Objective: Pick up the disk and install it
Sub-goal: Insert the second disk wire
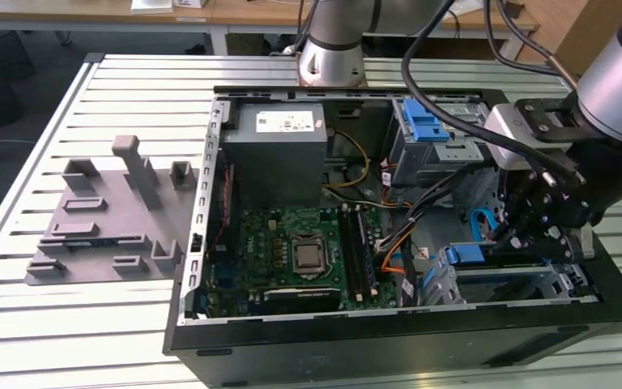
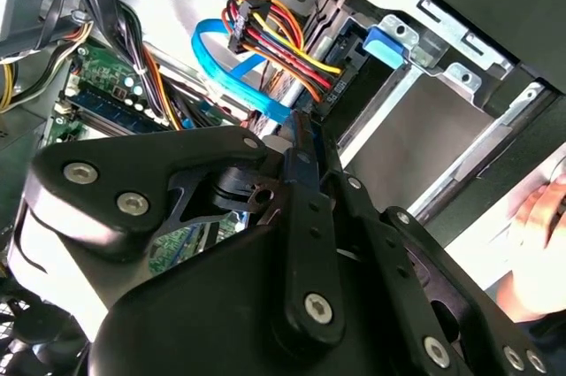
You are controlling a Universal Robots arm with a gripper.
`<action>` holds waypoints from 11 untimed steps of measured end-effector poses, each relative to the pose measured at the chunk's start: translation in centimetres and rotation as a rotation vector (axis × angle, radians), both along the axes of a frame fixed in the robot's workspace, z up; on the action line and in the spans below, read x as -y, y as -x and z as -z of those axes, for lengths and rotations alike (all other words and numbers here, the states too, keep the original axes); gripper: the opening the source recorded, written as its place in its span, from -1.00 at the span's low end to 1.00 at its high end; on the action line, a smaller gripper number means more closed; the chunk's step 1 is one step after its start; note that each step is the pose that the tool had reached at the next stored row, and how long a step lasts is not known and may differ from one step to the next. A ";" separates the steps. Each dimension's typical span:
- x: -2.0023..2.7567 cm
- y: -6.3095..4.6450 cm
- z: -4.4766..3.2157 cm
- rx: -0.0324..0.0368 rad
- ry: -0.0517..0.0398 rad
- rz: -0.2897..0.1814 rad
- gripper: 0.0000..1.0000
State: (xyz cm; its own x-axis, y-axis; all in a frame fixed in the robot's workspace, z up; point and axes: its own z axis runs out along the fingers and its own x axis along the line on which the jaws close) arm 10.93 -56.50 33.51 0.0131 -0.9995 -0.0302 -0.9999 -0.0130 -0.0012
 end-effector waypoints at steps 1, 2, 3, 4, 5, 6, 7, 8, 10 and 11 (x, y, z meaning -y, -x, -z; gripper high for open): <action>0.01 0.0 0.01 0.0000 -0.0001 0.000 -0.68; 0.01 0.0 0.02 0.0000 0.0000 0.000 -0.68; 0.01 0.0 0.02 0.0000 0.0000 0.000 -0.68; 0.02 -0.1 0.02 0.0000 -0.0003 0.000 -0.68; 0.02 -0.1 0.02 0.0000 -0.0005 0.000 -0.68; 0.01 -0.1 0.02 0.0000 -0.0007 0.000 -0.68; 0.01 -0.1 0.02 0.0000 -0.0008 0.000 -0.68; 0.02 -0.1 0.03 0.0000 -0.0009 0.000 -0.68; 0.02 -0.1 0.04 0.0000 -0.0009 0.000 -0.68; 0.03 -0.1 0.06 0.0000 -0.0009 0.000 -0.68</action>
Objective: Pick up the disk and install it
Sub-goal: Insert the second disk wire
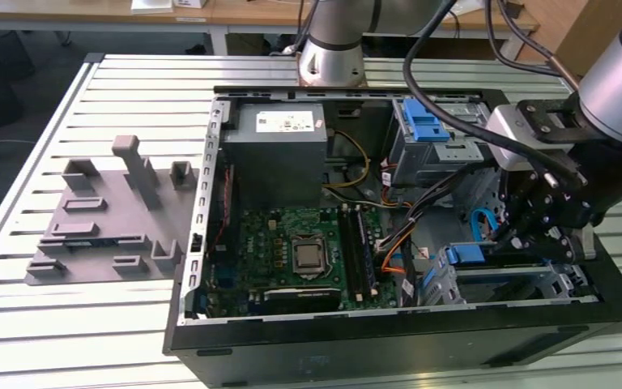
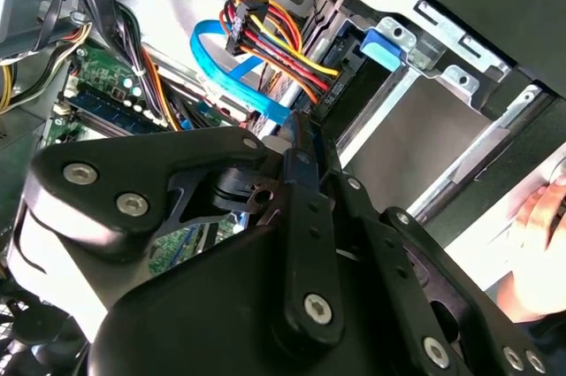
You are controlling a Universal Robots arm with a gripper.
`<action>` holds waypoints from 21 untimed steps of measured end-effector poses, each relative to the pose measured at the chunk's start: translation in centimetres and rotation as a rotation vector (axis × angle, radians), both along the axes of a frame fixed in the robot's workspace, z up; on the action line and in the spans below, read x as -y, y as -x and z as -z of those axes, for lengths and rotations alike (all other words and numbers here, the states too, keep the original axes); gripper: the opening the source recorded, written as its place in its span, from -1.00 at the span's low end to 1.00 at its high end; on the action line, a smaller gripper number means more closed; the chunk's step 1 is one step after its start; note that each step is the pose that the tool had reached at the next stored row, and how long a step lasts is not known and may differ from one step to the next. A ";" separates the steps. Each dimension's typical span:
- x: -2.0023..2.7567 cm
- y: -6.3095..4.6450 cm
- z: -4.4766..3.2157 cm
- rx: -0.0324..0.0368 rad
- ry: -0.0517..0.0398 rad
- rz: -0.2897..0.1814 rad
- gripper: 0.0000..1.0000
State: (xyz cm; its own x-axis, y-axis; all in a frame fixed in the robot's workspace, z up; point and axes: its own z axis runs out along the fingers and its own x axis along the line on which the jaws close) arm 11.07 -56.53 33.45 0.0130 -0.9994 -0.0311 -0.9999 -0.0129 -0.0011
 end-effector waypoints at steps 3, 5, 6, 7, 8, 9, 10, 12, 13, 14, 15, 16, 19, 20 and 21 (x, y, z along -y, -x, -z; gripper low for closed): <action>0.01 0.0 0.06 0.0000 0.0003 0.000 -0.68; 0.03 0.0 0.11 0.0000 0.0003 0.000 -0.68; 0.04 0.0 0.14 0.0000 0.0002 0.000 -0.68; 0.04 0.0 0.15 0.0000 0.0001 0.000 -0.68; 0.04 0.0 0.16 0.0000 -0.0001 0.000 -0.68; 0.05 0.0 0.11 0.0000 -0.0008 0.000 -0.68; 0.04 0.0 0.04 0.0001 -0.0015 0.000 -0.68; 0.04 0.0 -0.02 0.0000 -0.0004 0.004 -0.68; 0.05 0.0 -0.06 0.0000 -0.0004 0.007 -0.68; 0.05 0.0 -0.13 0.0000 0.0000 0.007 -0.68; 0.04 0.0 -0.13 0.0000 -0.0003 0.007 -0.68; 0.04 0.0 -0.13 0.0000 -0.0004 0.007 -0.68; 0.04 0.0 -0.11 0.0000 -0.0005 0.015 -0.68; 0.04 0.0 -0.11 0.0000 -0.0006 0.017 -0.68; 0.04 0.0 -0.08 0.0000 -0.0015 0.017 -0.68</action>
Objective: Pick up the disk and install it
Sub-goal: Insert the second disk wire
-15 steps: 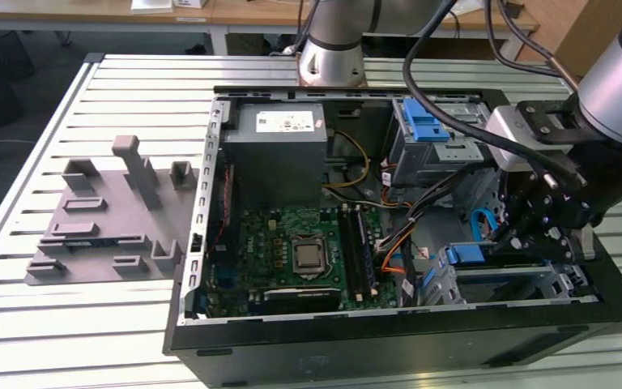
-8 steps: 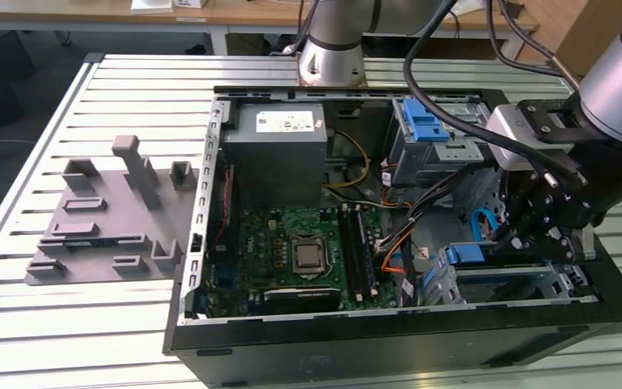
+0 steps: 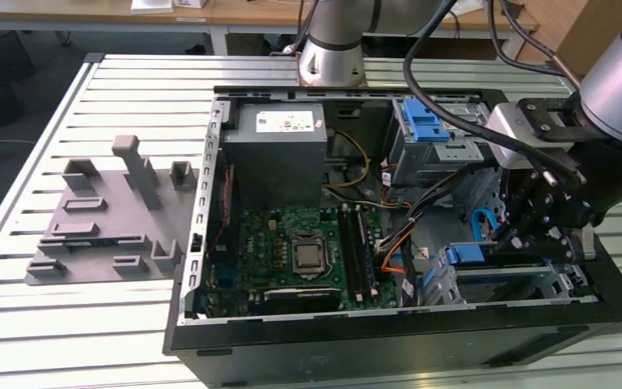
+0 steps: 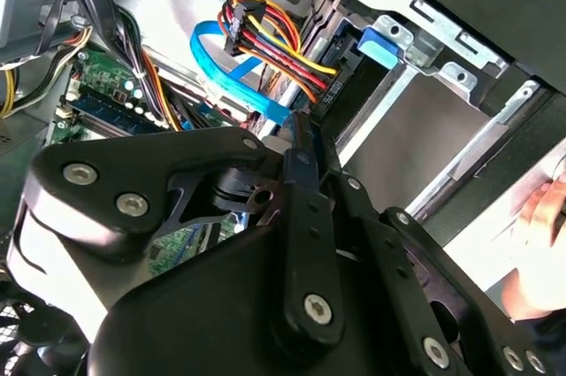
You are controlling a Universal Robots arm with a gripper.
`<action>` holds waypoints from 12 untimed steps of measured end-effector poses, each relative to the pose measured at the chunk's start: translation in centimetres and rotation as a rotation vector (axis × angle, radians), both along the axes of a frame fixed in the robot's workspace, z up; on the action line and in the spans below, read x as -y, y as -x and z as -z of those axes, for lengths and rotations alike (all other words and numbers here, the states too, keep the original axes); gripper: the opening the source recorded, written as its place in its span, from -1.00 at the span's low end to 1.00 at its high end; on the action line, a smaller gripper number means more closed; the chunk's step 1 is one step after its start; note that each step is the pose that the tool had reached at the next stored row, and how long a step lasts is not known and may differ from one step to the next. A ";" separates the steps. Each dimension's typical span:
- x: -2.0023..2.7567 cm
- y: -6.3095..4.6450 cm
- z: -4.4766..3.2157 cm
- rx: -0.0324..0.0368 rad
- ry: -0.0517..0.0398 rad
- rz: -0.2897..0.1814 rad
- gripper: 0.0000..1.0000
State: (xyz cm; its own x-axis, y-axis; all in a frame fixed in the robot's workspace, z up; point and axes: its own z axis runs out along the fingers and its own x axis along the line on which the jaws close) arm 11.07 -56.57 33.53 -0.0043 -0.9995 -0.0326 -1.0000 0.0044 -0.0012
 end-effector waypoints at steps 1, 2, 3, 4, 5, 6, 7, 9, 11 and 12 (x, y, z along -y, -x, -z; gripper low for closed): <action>0.00 0.0 0.03 0.0001 -0.0014 0.000 -0.68; 0.00 0.0 0.06 0.0001 -0.0029 0.000 -0.68; 0.00 0.0 0.08 0.0000 -0.0042 0.000 -0.68; 0.00 0.0 0.10 0.0000 -0.0049 0.000 -0.68; 0.00 0.0 0.12 0.0000 -0.0057 -0.001 -0.68; 0.00 0.0 0.13 0.0000 -0.0063 -0.001 -0.68; 0.00 0.0 0.15 0.0001 -0.0067 -0.002 -0.68; 0.00 0.0 0.18 0.0000 -0.0066 -0.002 -0.68; 0.01 0.0 0.23 0.0000 -0.0067 -0.003 -0.68; 0.02 0.0 0.26 0.0000 -0.0068 -0.003 -0.68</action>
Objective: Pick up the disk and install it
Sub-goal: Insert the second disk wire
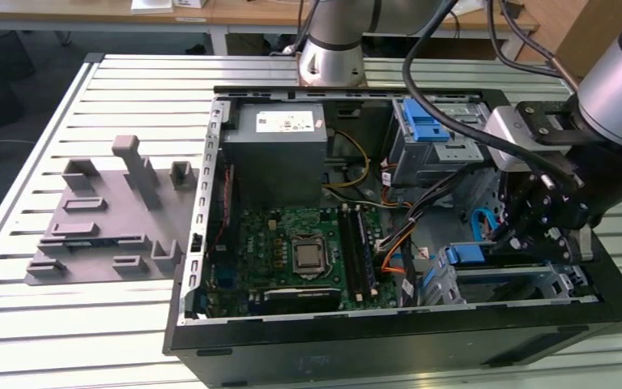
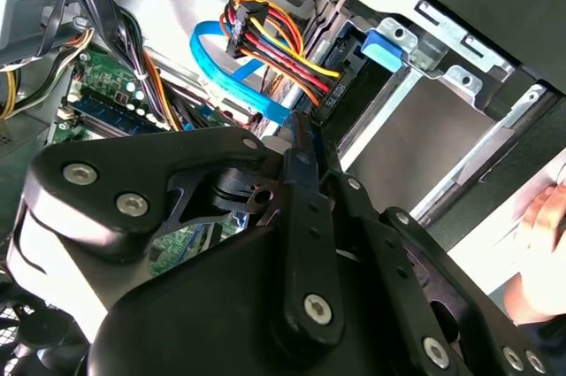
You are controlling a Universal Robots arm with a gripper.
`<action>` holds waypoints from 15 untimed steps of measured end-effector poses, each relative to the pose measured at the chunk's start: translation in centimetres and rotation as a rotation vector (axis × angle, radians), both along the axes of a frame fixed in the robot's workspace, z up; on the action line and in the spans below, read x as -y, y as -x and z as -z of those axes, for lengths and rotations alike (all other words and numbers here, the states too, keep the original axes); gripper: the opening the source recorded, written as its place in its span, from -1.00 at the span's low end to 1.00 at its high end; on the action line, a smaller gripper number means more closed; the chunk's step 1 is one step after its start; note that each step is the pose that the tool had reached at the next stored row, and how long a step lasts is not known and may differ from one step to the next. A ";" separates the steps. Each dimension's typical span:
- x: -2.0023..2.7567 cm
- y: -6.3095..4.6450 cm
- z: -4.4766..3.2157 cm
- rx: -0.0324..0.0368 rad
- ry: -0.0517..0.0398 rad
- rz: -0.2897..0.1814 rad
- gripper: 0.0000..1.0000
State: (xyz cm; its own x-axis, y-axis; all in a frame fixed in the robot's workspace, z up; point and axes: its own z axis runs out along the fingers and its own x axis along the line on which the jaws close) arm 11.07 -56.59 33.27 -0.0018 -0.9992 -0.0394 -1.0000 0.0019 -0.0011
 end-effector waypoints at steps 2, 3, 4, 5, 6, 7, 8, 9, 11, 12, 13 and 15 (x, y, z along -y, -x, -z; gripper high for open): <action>0.03 0.0 0.05 0.0000 -0.0001 0.000 -0.68; 0.05 0.0 0.09 0.0000 -0.0002 0.000 -0.68; 0.07 0.0 0.12 0.0000 -0.0003 0.000 -0.68; 0.09 0.0 0.13 0.0001 -0.0002 0.000 -0.68; 0.10 0.0 0.13 0.0000 0.0000 0.000 -0.68; 0.10 0.0 0.13 0.0000 0.0001 0.000 -0.68; 0.11 0.0 0.14 0.0000 0.0001 0.000 -0.68; 0.12 0.0 0.17 0.0000 0.0000 0.000 -0.68; 0.13 0.0 0.25 0.0000 -0.0001 0.000 -0.68; 0.13 0.0 0.28 0.0000 0.0000 0.000 -0.68; 0.13 0.0 0.30 0.0000 0.0001 0.000 -0.68; 0.14 0.0 0.31 0.0000 0.0003 0.000 -0.66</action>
